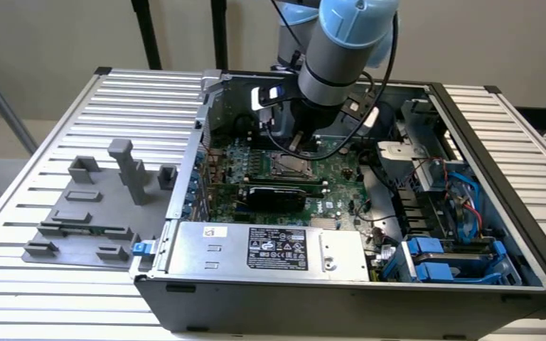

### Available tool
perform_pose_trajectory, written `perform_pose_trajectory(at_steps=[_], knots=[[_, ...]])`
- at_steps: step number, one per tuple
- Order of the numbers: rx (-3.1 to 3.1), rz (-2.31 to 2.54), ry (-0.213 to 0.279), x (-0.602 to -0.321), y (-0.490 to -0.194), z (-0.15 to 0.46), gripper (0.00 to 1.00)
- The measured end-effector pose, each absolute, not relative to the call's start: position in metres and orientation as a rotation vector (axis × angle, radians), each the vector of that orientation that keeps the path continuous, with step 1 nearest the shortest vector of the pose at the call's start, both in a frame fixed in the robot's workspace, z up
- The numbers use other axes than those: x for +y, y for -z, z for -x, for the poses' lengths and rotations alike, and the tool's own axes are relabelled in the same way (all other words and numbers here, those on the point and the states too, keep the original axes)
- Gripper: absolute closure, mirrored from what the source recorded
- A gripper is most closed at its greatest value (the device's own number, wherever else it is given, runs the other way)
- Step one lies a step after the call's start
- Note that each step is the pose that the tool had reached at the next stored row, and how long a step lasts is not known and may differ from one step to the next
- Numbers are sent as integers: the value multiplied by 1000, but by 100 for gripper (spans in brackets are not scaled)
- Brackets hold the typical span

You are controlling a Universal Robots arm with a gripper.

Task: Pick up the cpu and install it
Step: 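Install the second cpu locking lever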

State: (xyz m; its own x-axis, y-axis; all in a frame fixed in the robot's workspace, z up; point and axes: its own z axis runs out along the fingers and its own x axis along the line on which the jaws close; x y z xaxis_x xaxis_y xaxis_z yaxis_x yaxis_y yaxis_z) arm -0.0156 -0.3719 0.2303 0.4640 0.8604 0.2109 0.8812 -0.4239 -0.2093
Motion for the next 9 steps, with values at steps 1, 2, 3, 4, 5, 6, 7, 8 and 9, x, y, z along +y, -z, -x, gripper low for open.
perform_pose_trajectory(at_steps=[1, 2, 3, 4, 5, 6, 7, 8, 9], knots=[[-1487, 2427, 103, -374, -232, 17, 89], [-1487, 2427, 103, -377, -233, 18, 89], [-1487, 2428, 102, -379, -234, 19, 89], [-1487, 2428, 103, -381, -235, 20, 89], [-1487, 2427, 103, -383, -237, 21, 89], [-1487, 2428, 103, -386, -238, 22, 89], [-1487, 2428, 103, -388, -239, 23, 89], [-1487, 2427, 103, -390, -240, 24, 89], [-1487, 2428, 103, -392, -241, 26, 89]])
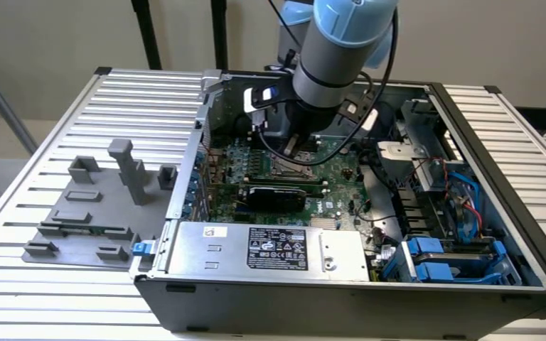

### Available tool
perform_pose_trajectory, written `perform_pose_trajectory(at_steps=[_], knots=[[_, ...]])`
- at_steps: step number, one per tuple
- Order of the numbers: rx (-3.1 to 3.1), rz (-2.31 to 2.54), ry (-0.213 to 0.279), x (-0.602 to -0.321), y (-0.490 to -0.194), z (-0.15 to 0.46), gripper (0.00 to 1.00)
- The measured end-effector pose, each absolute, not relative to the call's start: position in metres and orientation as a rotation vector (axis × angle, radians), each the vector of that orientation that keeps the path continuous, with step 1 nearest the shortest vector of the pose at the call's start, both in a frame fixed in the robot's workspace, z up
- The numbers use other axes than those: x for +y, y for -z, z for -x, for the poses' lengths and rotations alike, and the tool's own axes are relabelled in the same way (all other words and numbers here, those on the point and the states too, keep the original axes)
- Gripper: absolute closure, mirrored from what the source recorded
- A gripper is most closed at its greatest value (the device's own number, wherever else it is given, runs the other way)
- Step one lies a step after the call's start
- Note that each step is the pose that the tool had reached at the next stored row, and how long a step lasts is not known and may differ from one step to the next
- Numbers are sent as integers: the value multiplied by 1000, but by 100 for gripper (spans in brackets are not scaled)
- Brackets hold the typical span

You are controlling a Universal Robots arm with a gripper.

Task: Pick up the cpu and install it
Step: 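Install the second cpu locking lever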

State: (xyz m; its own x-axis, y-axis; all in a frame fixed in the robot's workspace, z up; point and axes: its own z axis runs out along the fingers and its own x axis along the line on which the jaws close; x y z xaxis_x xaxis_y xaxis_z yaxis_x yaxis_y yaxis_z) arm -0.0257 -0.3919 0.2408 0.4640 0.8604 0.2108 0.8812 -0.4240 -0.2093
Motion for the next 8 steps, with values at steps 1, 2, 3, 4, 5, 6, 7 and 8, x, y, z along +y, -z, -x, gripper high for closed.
perform_pose_trajectory(at_steps=[1, 2, 3, 4, 5, 6, 7, 8], knots=[[-1487, 2428, 103, -394, -242, 27, 89], [-1487, 2428, 103, -396, -243, 28, 89], [-1487, 2428, 102, -398, -245, 29, 89], [-1487, 2428, 102, -400, -246, 30, 89], [-1487, 2428, 103, -402, -248, 32, 89], [-1487, 2427, 103, -403, -249, 33, 89], [-1487, 2427, 103, -405, -251, 34, 89], [-1487, 2428, 103, -406, -252, 36, 89]])
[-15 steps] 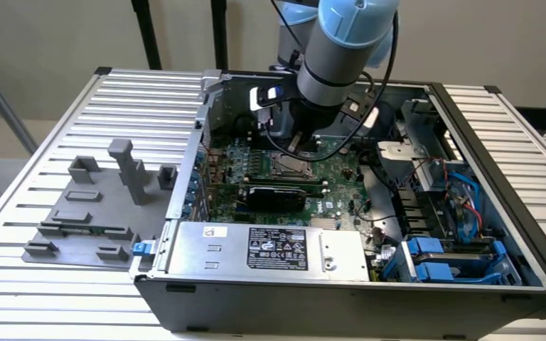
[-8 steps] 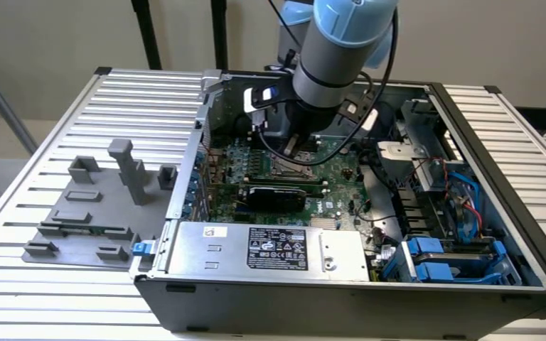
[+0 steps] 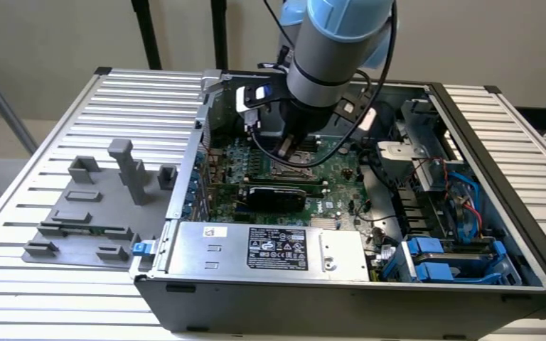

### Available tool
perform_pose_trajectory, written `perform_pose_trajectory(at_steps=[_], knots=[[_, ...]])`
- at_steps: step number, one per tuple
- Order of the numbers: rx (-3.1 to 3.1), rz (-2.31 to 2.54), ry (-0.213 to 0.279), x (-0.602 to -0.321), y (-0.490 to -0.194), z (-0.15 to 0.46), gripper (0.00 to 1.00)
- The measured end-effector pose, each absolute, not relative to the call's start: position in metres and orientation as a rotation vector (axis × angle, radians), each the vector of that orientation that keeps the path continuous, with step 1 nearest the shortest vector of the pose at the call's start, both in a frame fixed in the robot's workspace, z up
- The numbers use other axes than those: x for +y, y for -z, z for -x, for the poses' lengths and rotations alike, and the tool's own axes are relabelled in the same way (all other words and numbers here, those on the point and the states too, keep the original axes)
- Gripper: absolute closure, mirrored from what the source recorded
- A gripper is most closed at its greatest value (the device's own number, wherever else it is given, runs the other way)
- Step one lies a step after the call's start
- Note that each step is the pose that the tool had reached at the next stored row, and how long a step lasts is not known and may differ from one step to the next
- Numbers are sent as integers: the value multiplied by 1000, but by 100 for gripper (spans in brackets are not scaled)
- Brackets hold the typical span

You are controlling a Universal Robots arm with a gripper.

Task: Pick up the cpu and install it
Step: 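Install the second cpu locking lever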

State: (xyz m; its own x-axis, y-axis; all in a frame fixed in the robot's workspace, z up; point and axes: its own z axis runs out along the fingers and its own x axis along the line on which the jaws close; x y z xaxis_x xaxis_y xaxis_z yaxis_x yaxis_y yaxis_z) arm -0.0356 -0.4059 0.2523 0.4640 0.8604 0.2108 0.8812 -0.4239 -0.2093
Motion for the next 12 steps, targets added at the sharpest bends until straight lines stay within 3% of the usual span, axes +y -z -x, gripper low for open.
perform_pose_trajectory(at_steps=[12], knots=[[-1487, 2427, 103, -411, -255, 55, 89]])
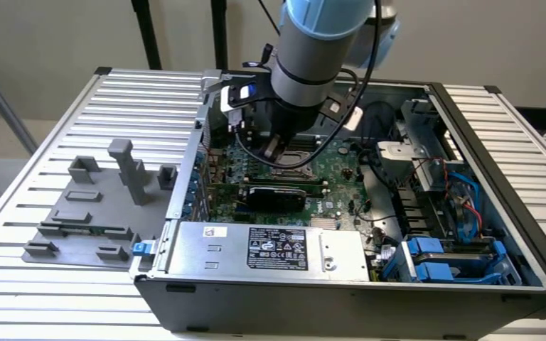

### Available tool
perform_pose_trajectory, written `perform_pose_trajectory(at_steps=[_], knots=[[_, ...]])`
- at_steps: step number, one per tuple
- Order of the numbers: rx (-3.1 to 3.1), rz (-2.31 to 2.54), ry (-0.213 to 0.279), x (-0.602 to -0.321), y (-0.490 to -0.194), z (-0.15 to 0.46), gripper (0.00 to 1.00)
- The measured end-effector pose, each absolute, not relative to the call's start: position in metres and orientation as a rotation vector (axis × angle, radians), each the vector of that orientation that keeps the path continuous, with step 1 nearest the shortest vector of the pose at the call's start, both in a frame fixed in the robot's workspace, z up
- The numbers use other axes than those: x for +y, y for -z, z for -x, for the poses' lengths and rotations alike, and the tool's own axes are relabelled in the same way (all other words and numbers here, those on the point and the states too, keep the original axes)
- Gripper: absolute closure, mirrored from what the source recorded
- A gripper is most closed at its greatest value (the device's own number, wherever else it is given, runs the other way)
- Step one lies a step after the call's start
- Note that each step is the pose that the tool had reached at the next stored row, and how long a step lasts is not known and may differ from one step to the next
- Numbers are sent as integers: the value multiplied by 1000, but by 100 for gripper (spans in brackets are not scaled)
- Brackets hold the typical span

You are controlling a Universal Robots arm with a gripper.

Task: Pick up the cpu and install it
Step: 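Install the second cpu locking lever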

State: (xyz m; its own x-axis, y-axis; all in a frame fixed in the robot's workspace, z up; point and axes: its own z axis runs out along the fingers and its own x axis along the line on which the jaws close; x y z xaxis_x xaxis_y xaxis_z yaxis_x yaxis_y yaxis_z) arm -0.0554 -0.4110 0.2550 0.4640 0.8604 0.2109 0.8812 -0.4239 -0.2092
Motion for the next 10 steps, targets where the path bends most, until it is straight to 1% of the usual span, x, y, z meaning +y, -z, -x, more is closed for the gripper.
perform_pose_trajectory(at_steps=[10], knots=[[-1489, 2430, 107, -411, -240, 59, 89]])
